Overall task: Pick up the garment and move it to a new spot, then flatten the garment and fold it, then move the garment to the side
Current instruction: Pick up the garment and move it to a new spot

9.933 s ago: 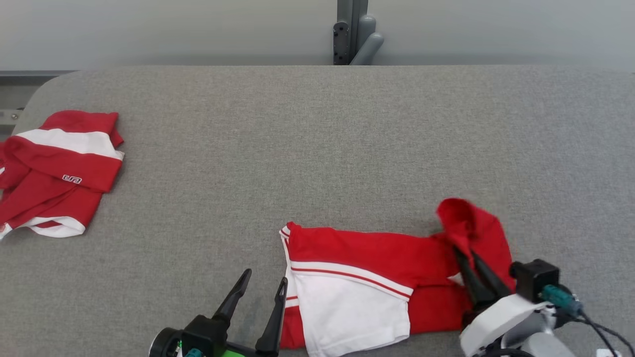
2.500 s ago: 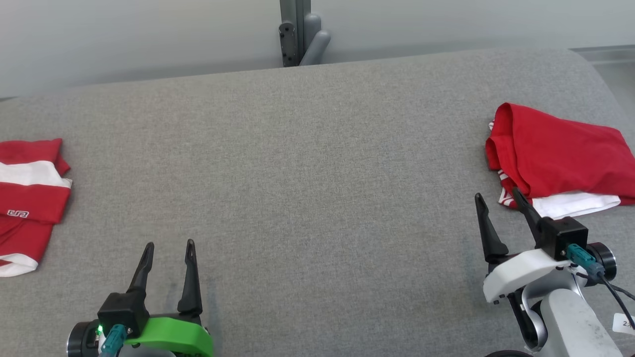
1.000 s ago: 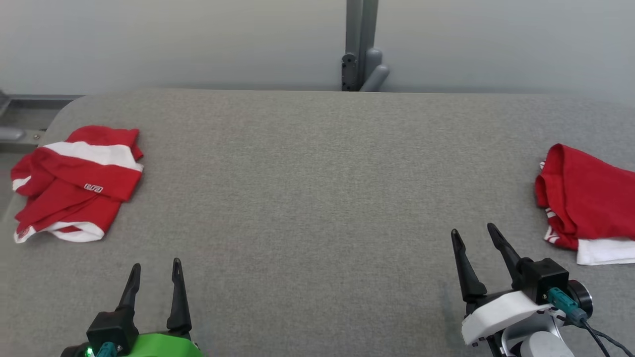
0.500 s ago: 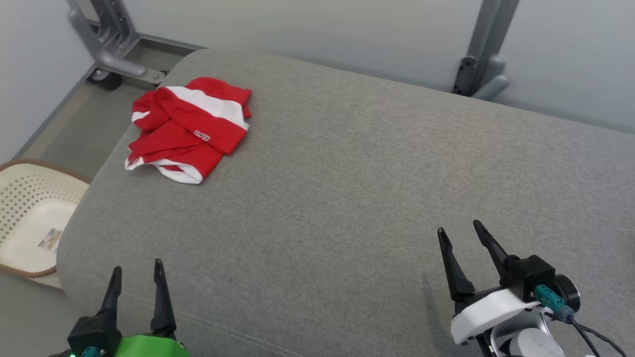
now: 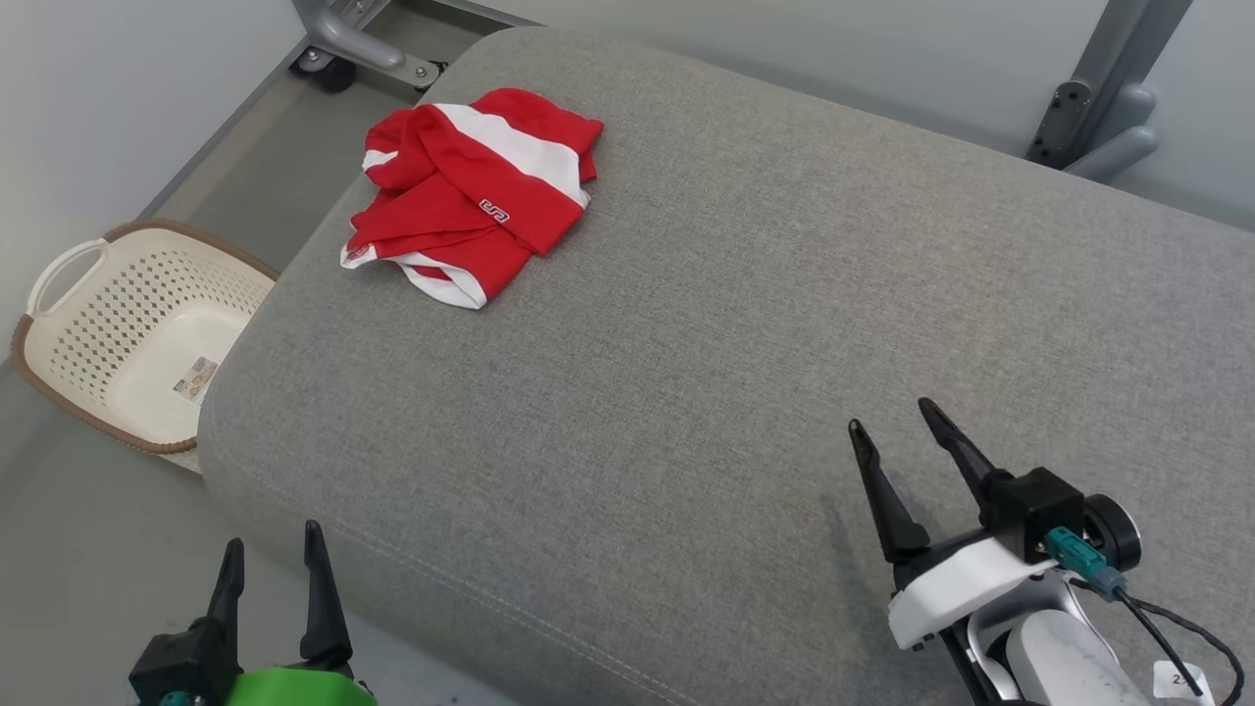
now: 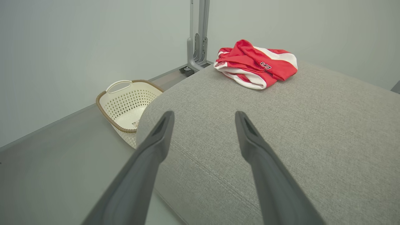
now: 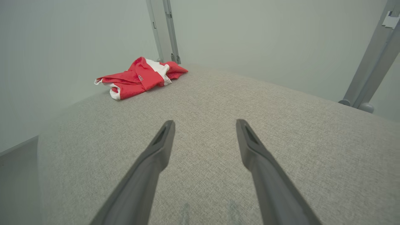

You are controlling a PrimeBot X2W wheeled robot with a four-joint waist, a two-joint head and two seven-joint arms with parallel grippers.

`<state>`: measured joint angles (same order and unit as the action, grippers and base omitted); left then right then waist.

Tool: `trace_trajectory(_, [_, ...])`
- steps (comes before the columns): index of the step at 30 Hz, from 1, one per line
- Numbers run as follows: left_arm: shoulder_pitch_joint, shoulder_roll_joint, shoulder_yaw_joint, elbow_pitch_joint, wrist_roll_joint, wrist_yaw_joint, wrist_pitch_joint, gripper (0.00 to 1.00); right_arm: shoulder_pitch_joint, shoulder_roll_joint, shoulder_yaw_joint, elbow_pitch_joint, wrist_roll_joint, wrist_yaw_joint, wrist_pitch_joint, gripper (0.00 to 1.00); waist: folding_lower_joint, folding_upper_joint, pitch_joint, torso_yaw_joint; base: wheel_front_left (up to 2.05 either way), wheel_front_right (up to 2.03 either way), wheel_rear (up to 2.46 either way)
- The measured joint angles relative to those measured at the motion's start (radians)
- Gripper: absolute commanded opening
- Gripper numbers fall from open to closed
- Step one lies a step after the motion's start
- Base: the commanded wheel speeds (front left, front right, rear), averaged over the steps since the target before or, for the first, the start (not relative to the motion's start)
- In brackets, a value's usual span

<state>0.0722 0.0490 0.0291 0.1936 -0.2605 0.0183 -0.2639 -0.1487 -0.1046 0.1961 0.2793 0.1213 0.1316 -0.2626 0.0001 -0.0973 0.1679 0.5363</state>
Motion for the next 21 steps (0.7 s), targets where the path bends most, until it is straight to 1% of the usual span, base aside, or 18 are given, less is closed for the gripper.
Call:
trace_trajectory(4, [-0.039, 0.000, -0.010, 0.034, -0.002, -0.021, 0.000, 1.00, 0.012, -0.009, -0.023, -0.023, -0.007, 0.000, 0.000, 1.00, 0.0000, 0.0000, 0.010, -0.006, 0.00, 0.00, 0.00])
trace_trajectory(9, [-0.185, 0.000, 0.032, 0.086, -0.010, -0.063, 0.000, 1.00, -0.009, -0.053, -0.013, -0.059, -0.014, 0.000, 0.000, 1.00, 0.0000, 0.0000, 0.040, -0.047, 0.00, 0.00, 0.00])
trace_trajectory(13, [-0.322, 0.001, 0.069, 0.175, 0.016, -0.104, 0.000, 1.00, -0.040, -0.086, 0.000, -0.085, -0.015, 0.000, 0.000, 1.00, 0.0000, 0.0000, 0.087, -0.080, 0.00, 0.00, 0.00])
trace_trajectory(16, [-0.440, 0.028, 0.088, 0.266, 0.016, -0.129, 0.000, 1.00, -0.070, -0.115, 0.002, -0.109, -0.015, 0.000, 0.000, 1.00, 0.0000, 0.0000, 0.134, -0.111, 0.00, 0.00, 0.00])
trace_trajectory(21, [-0.622, 0.107, 0.104, 0.438, -0.004, -0.145, 0.000, 1.00, -0.127, -0.157, 0.024, -0.155, -0.013, 0.000, 0.000, 1.00, 0.0001, 0.0000, 0.219, -0.164, 0.00, 0.00, 0.00])
